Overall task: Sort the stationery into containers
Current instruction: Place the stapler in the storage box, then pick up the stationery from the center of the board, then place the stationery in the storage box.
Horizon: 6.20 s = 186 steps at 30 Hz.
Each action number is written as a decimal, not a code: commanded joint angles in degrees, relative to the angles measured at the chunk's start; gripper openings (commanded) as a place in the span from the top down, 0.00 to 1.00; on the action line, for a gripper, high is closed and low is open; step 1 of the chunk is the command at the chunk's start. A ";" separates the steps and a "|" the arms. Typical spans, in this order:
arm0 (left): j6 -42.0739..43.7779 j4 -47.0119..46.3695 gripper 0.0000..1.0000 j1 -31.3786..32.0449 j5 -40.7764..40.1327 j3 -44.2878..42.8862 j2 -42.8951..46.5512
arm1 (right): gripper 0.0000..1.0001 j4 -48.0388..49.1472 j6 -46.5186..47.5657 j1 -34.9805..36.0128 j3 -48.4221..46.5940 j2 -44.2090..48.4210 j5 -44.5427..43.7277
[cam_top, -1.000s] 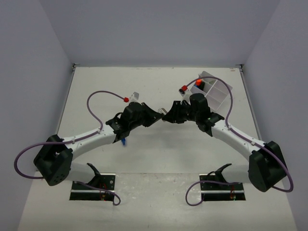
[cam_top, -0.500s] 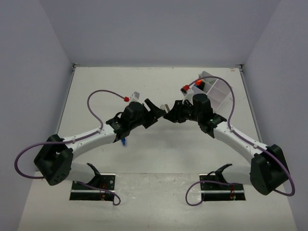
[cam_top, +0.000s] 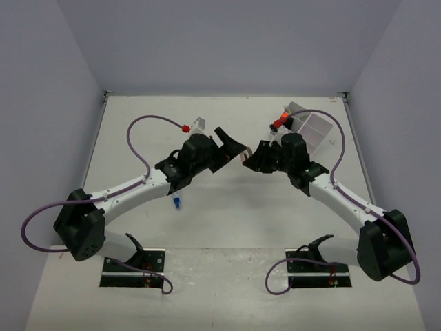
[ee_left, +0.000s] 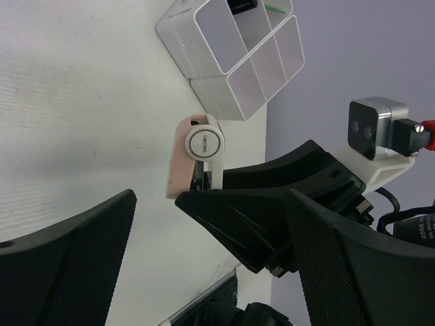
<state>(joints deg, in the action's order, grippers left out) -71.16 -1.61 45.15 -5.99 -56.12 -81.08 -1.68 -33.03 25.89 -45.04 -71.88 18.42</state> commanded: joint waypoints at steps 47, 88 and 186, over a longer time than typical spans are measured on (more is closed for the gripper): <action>37.34 29.76 0.01 0.17 -2.65 8.69 38.80 | 1.00 -33.12 63.83 -16.84 -29.84 -22.00 -34.79; 16.94 36.40 0.00 -14.94 -23.28 12.49 19.29 | 0.01 -31.02 26.32 -1.19 -28.91 2.30 -29.25; -29.79 13.00 1.00 2.80 -6.31 3.12 4.17 | 0.98 19.10 -8.90 27.90 13.40 8.94 -32.83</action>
<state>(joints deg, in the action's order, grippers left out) -99.94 15.89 47.36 -12.15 -51.68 -79.91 17.28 -40.34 53.35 -29.77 -64.05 -13.60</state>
